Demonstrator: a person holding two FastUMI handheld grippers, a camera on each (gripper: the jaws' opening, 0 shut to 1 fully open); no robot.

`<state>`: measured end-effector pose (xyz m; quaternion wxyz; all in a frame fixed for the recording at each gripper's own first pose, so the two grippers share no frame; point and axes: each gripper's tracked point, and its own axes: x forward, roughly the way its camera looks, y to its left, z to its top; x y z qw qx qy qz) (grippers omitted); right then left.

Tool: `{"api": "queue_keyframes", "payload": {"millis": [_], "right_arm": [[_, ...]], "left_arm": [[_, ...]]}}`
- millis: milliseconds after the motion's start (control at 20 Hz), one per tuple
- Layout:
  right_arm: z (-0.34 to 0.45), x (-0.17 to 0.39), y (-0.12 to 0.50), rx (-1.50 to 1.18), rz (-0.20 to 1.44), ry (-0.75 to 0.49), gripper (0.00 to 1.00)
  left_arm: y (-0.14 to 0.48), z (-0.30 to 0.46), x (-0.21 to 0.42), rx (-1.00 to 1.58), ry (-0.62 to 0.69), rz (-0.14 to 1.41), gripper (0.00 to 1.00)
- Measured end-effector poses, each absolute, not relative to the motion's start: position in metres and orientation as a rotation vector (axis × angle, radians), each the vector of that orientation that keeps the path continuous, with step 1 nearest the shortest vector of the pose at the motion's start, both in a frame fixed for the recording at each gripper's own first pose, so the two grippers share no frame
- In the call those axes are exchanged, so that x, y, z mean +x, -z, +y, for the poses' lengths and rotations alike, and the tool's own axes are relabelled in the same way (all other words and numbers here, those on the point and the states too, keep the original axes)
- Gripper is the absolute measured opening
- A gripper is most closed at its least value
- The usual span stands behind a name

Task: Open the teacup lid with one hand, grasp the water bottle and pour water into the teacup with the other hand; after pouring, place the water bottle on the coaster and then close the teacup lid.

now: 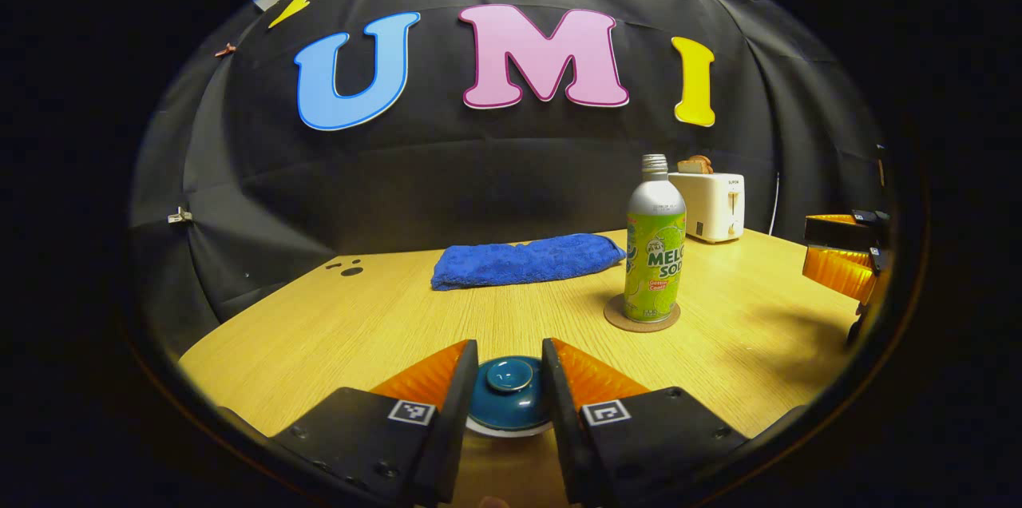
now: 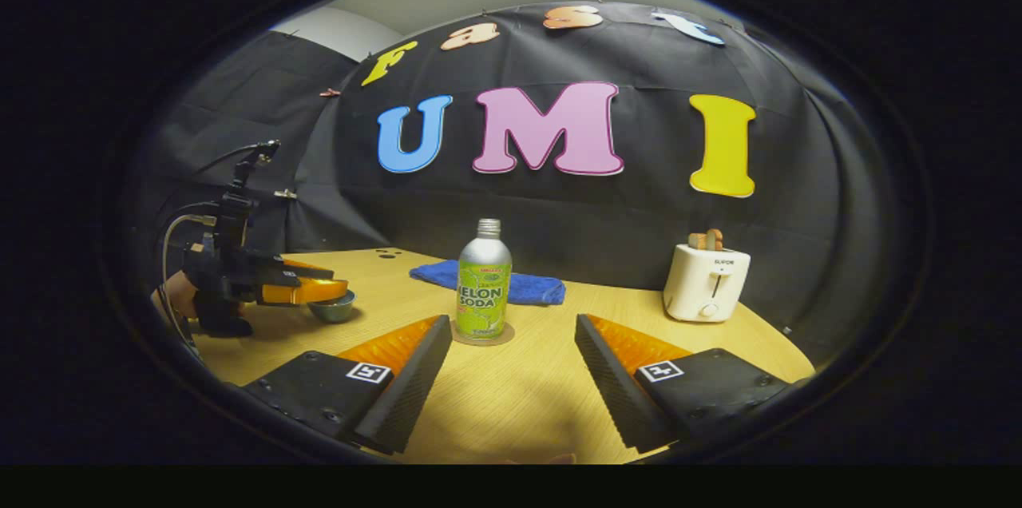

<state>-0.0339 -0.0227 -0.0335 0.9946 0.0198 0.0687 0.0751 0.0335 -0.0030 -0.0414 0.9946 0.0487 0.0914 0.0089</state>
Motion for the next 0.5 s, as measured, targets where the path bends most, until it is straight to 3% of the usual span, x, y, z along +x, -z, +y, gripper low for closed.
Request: {"api": "queue_keyframes", "payload": {"millis": [300,500], "right_arm": [[-0.02,-0.041,0.019,0.082,0.083,-0.142,0.96],[-0.006,-0.049,0.028,0.139,0.089,-0.144,0.93]], "left_arm": [[0.022,-0.015,0.015,0.029,-0.019,0.046,0.88],[0.018,-0.016,0.004,0.013,-0.043,0.009,0.93]]}}
